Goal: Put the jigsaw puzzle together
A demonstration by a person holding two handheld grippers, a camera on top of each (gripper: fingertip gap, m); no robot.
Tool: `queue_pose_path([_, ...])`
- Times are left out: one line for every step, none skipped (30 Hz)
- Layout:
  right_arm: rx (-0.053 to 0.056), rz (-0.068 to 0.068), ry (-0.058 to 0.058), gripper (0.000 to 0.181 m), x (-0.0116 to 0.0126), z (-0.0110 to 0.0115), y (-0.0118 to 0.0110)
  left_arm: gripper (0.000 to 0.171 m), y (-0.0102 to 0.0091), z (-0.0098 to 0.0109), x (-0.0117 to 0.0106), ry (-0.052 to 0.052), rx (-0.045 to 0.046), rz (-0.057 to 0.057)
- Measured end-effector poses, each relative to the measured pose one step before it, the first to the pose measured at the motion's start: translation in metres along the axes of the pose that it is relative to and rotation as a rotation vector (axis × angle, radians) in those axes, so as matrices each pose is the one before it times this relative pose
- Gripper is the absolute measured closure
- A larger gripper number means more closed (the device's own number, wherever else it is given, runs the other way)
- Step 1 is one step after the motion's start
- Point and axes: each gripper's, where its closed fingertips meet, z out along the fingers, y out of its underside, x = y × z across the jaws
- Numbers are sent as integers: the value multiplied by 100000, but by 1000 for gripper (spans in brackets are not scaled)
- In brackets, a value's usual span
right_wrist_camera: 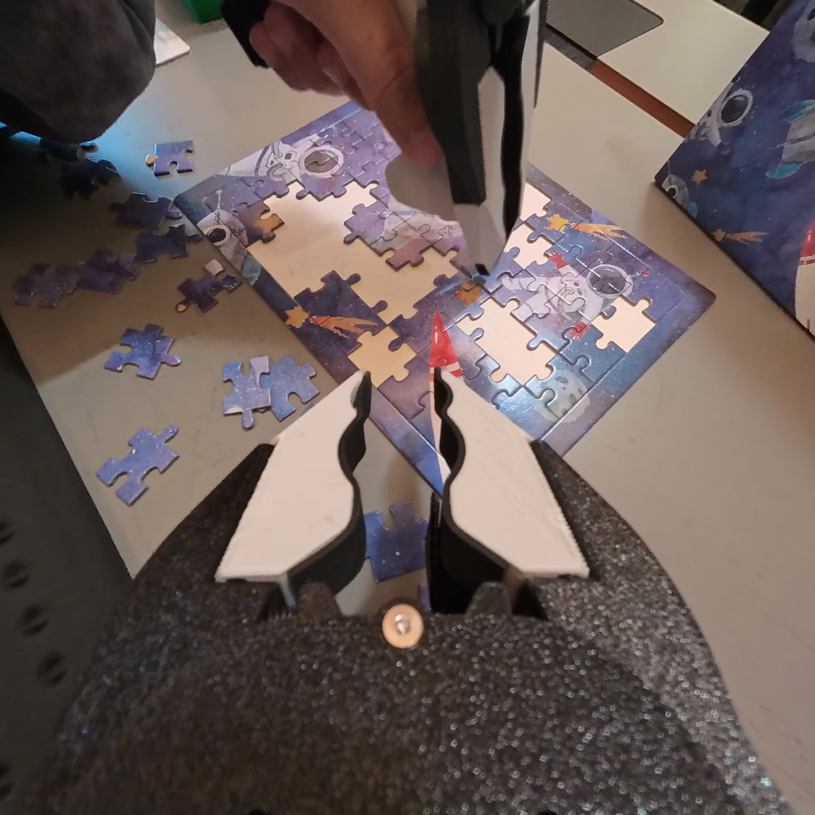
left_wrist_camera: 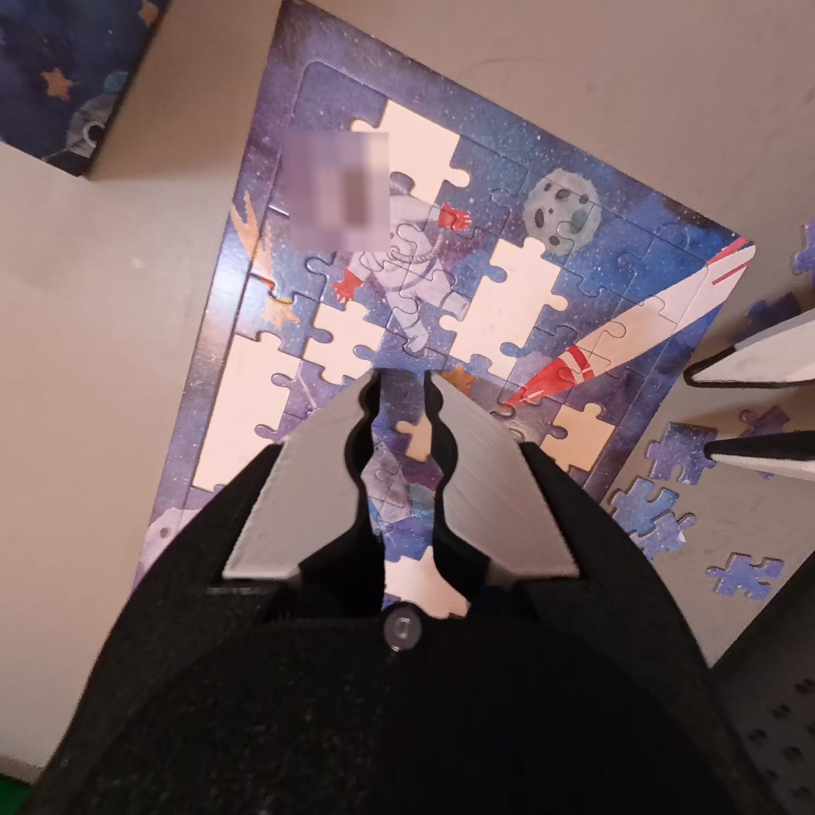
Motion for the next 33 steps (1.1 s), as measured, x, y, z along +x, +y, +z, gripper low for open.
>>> queue_pose_path([-183,-200,29,153,-9,6,36,152,-115,-172,-68,558,827,-620])
queue_pose_path([-176,-231,42,153,-10,44,31,153,-3,-102,51,1289,75,-568])
queue_pose_path([-215,-164,6,153,-20,41,37,160,89,-13,97,1167,-376,-141])
queue_pose_path([-263,-98,41,153,-6,28,38,167,170,-6,99,633,-618,307])
queue_pose_path([-170,-124,11,153,1,32,15,171,243,18,70,205,-1027,715])
queue_pose_path([-103,-74,-24,153,-3,-18,23,171,151,44,58,144,-793,874])
queue_pose_path([21,-49,46,153,-8,7,18,171,74,106,182,692,-237,587])
queue_pose_path([66,6,61,153,-9,-15,-20,171,97,233,225,813,-385,278])
queue_pose_path([14,80,-25,153,-18,-15,-15,171,13,174,99,-165,213,603])
queue_pose_path([-44,135,-59,153,-13,-5,-18,171,-57,32,11,-795,353,992])
queue_pose_path([-146,104,-16,153,-10,32,38,171,1,30,12,-756,-526,934])
queue_pose_path([-94,3,0,153,17,13,24,171,-6,10,-2,-789,-460,801])
queue_pose_path([-32,-74,7,153,2,11,7,171,-17,-7,-3,-867,-324,507])
queue_pose_path([-19,-67,25,153,-1,19,-1,171,-21,-31,-4,-863,-42,263])
queue_pose_path([0,-19,9,153,-11,-14,11,171,-88,-88,48,-477,608,156])
queue_pose_path([-13,-15,-37,153,-13,-5,4,171,-123,-141,129,127,1056,54])
queue_pose_path([13,-15,10,153,2,7,6,171,-124,-193,147,286,1102,-97])
queue_pose_path([32,-3,-23,153,-17,12,0,171,-97,-168,98,125,829,-208])
queue_pose_path([-40,13,-83,153,6,-2,-7,171,23,-79,64,116,57,7])
queue_pose_path([-71,26,-121,153,-19,25,12,171,123,54,-7,-150,-490,217])
queue_pose_path([-97,-50,-81,153,-12,-6,0,171,176,243,-68,-405,-624,97])
queue_pose_path([-5,-168,-7,153,-38,-24,-8,171,84,347,-92,-409,-132,-196])
queue_pose_path([-28,-150,-45,153,-90,11,4,171,-89,194,-43,52,843,-406])
queue_pose_path([-147,-74,2,153,-70,27,2,171,-52,20,39,466,653,-426])
queue_pose_path([-153,20,20,153,1,32,39,171,9,-15,-6,27,-21,-131])
queue_pose_path([-151,133,-90,153,4,42,31,171,14,6,-12,-371,-100,342])
queue_pose_path([-75,90,-164,153,-12,32,7,171,31,18,-14,-583,-278,616])
queue_pose_path([-6,-68,32,153,5,-23,-6,171,34,33,-16,-663,-467,610])
queue_pose_path([-56,-74,25,153,-27,6,12,171,9,60,-71,-690,-462,426])
queue_pose_path([-88,-48,-63,153,-28,-6,12,171,2,53,-59,-675,-403,413])
queue_pose_path([-125,-60,-20,153,-12,6,-7,171,-11,4,32,-702,-358,523])
queue_pose_path([-101,-29,-14,153,0,29,24,171,5,-11,52,-775,-256,610])
queue_pose_path([-51,-68,54,153,7,46,19,171,19,-28,-38,-906,-294,630])
